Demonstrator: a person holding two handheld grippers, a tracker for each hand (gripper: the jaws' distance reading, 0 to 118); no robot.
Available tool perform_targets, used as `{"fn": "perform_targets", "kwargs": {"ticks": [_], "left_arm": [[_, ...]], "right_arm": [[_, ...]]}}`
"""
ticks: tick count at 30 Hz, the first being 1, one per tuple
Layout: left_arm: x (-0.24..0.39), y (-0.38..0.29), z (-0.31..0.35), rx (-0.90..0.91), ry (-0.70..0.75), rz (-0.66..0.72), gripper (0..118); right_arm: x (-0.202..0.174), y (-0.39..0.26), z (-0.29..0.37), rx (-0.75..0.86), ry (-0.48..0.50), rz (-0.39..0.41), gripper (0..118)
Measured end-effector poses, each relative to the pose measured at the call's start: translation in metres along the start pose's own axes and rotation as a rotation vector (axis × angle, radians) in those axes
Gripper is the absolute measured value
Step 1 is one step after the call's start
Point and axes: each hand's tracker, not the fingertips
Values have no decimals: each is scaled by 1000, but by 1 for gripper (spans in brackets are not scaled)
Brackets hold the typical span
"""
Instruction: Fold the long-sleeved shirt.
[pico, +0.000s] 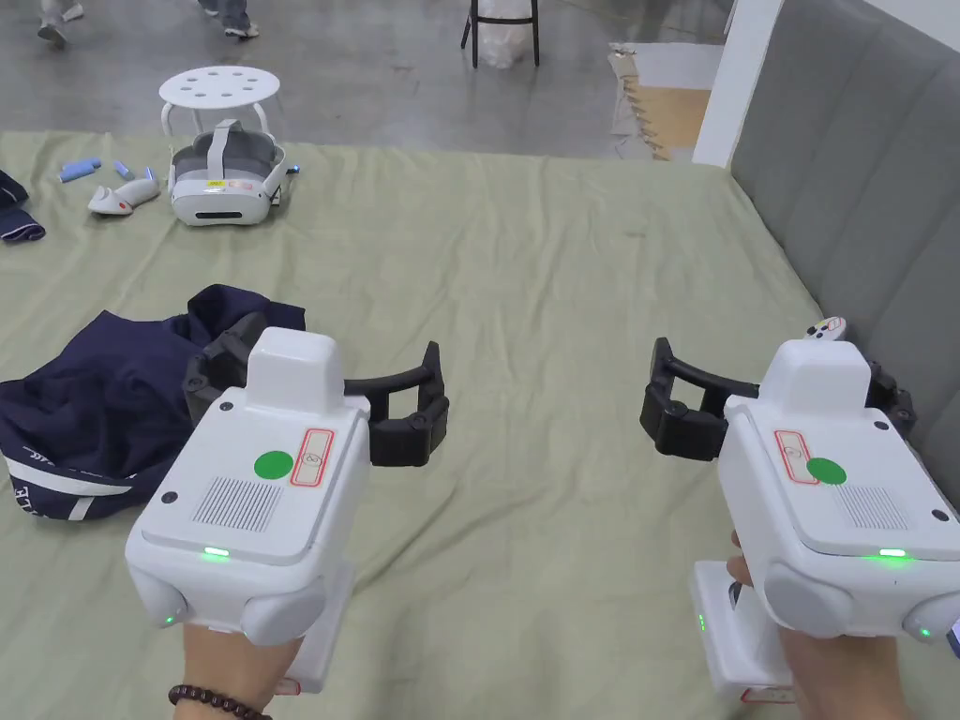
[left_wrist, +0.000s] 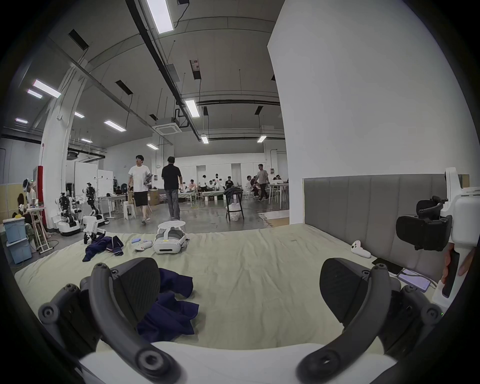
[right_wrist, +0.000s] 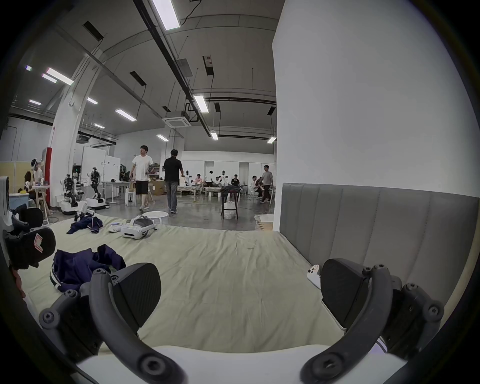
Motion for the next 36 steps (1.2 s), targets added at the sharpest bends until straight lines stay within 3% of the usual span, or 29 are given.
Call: {"fn": "perform_targets", "kwargs": {"ticks": [36], "left_arm": [[5,2,2,8,-2,-1,111]], "right_arm": [[-1,-1,1,-6,7,5,118]]}}
